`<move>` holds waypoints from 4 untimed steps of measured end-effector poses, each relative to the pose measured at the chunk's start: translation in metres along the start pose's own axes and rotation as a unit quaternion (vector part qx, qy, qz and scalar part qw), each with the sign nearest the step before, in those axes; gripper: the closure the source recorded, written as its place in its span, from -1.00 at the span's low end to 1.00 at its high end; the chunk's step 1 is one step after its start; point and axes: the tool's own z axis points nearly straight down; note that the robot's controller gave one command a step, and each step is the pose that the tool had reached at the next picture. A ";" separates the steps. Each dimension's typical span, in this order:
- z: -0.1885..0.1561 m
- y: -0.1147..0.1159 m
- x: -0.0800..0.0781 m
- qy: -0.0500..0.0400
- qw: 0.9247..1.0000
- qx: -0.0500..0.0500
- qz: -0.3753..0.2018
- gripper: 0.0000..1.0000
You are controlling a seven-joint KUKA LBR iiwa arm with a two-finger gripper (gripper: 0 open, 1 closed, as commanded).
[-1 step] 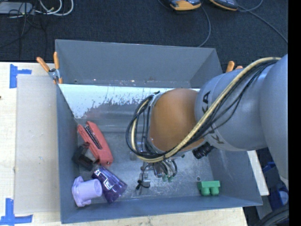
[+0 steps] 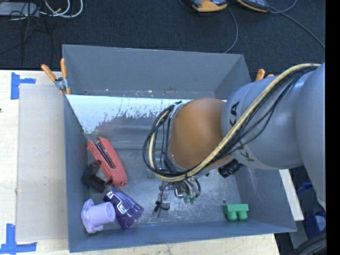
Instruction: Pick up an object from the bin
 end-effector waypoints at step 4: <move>0.078 0.110 0.002 0.001 0.993 0.002 -0.116 -1.00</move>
Offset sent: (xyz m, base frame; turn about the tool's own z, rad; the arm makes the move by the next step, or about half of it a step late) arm 0.0012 0.0803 -0.0403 -0.1939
